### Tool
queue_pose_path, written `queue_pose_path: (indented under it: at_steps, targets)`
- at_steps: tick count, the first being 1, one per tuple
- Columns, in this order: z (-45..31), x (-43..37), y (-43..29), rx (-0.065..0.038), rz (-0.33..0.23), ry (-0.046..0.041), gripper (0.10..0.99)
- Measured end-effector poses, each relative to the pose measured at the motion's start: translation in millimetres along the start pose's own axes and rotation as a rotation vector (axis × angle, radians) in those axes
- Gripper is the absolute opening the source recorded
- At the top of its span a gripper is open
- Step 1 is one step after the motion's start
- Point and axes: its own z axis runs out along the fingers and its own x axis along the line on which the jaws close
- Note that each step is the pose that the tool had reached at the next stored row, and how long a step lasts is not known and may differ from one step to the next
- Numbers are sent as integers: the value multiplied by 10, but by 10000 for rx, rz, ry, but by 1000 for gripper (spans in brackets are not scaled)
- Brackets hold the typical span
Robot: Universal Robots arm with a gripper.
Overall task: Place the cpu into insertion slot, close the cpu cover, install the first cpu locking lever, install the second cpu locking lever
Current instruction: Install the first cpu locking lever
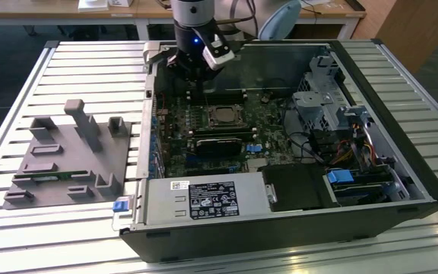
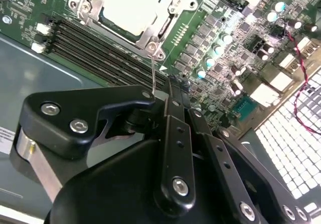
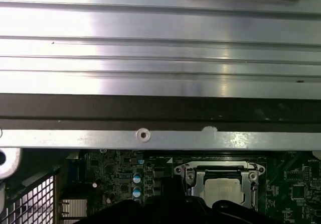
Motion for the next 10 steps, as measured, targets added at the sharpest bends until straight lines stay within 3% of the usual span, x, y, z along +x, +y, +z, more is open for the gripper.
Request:
queue_pose_path:
  at_steps: [10]
  targets:
    - [15,-200,1,-5,2,1,106]
